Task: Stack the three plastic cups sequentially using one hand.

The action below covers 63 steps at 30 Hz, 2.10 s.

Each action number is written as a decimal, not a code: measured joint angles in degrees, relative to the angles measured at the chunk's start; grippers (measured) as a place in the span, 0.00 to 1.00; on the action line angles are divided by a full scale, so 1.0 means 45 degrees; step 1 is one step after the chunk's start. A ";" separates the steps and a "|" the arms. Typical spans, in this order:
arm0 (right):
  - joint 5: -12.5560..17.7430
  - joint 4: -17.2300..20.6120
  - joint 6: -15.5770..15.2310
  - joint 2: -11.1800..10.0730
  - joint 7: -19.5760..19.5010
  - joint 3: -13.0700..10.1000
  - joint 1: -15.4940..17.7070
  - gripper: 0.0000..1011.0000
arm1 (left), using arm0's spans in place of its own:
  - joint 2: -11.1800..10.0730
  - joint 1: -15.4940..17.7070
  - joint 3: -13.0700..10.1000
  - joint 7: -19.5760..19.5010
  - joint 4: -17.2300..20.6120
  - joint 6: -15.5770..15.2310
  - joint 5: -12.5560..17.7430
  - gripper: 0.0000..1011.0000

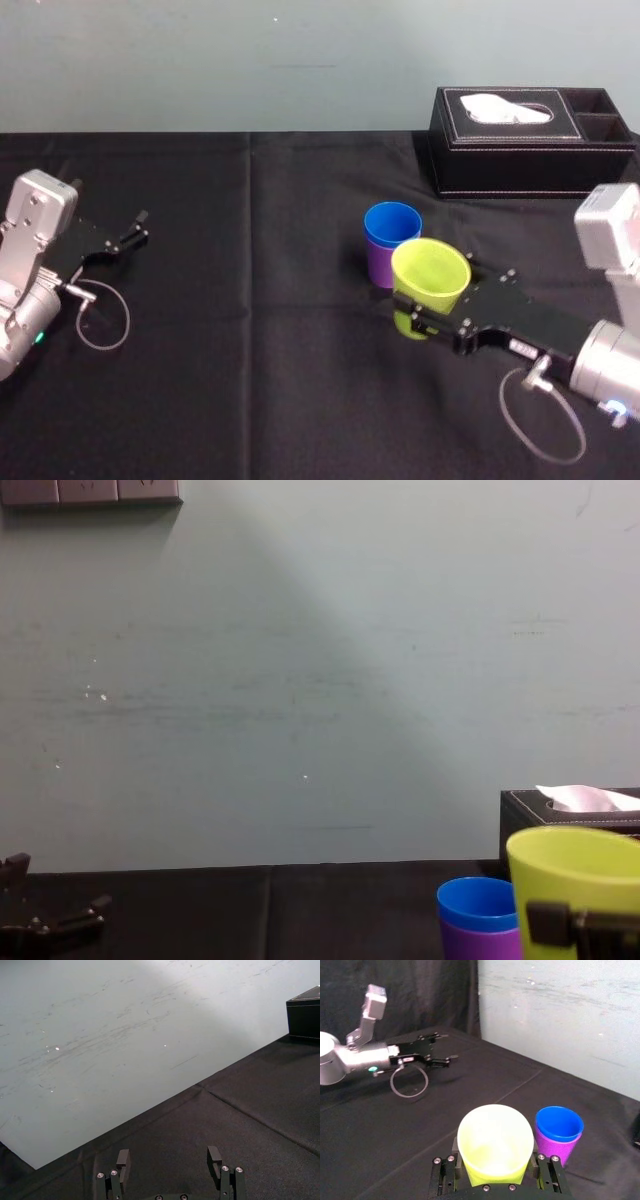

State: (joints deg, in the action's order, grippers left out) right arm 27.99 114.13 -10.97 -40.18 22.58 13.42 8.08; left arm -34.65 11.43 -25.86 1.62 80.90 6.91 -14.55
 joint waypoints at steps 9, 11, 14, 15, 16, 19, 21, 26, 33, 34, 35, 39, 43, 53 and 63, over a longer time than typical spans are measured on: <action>0.0200 0.0080 -0.0829 0.0077 -0.0403 -0.0194 -0.0944 0.73 | 0.0000 0.0001 0.0000 0.0000 0.0000 0.0000 0.0000 1.00; 0.0175 -0.0010 -0.0922 0.0128 -0.0453 -0.0115 -0.1174 0.73 | 0.0000 0.0000 0.0000 0.0000 0.0000 0.0000 0.0001 1.00; 0.0048 -0.0264 -0.1054 0.0265 -0.0492 0.0088 -0.1680 0.73 | 0.0000 0.0000 0.0000 0.0000 0.0000 0.0000 0.0000 1.00; -0.0008 -0.0370 -0.1069 0.0316 -0.0494 0.0160 -0.1851 0.73 | 0.0000 0.0000 0.0000 0.0000 0.0000 0.0000 0.0001 1.00; -0.0092 -0.0539 -0.1092 0.0402 -0.0496 0.0271 -0.2070 0.73 | 0.0000 0.0000 0.0000 0.0000 0.0000 0.0000 0.0000 1.00; -0.0198 -0.0938 -0.1116 0.0600 -0.0485 0.0486 -0.2540 0.73 | 0.0000 0.0000 0.0000 0.0000 0.0000 -0.0001 0.0001 1.00; -0.0234 -0.1149 -0.1120 0.0713 -0.0482 0.0591 -0.2779 0.73 | 0.0000 0.0000 0.0000 0.0000 0.0000 0.0000 0.0000 1.00; -0.0405 -0.1858 -0.1168 0.1061 -0.0406 0.0917 -0.3527 0.73 | 0.0000 0.0001 0.0000 0.0000 0.0000 0.0000 0.0001 1.00; -0.0480 -0.2819 -0.1173 0.1511 -0.0182 0.1294 -0.4343 0.73 | 0.0001 0.0000 0.0000 0.0000 0.0000 0.0000 0.0000 1.00; -0.0499 -0.2931 -0.1152 0.1552 -0.0158 0.1344 -0.4415 0.73 | 0.0000 0.0001 -0.0001 0.0000 0.0000 0.0000 0.0000 1.00; -0.0526 -0.3111 -0.1107 0.1636 -0.0096 0.1436 -0.4565 0.73 | 0.0000 0.0000 0.0000 0.0000 0.0000 0.0000 0.0000 1.00; -0.0616 -0.3529 -0.1052 0.1820 -0.0021 0.1632 -0.4889 0.73 | 0.0000 0.0000 -0.0001 0.0000 0.0000 0.0000 0.0000 1.00; -0.0711 -0.3893 -0.1032 0.1986 0.0014 0.1797 -0.5152 0.73 | 0.0000 0.0000 0.0000 0.0000 0.0000 0.0000 0.0001 1.00; -0.0892 -0.4653 -0.0968 0.2298 0.0113 0.2041 -0.5683 0.73 | 0.0000 0.0000 0.0000 0.0000 0.0001 0.0000 0.0001 1.00; -0.1081 -0.5226 -0.0945 0.2494 0.0200 0.2208 -0.5997 0.73 | 0.0000 0.0000 -0.0001 0.0000 0.0000 -0.0001 0.0001 1.00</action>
State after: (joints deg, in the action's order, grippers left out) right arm 23.12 90.62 -15.23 -28.95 23.48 23.36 -18.90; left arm -34.64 11.43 -25.86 1.62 80.90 6.90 -14.54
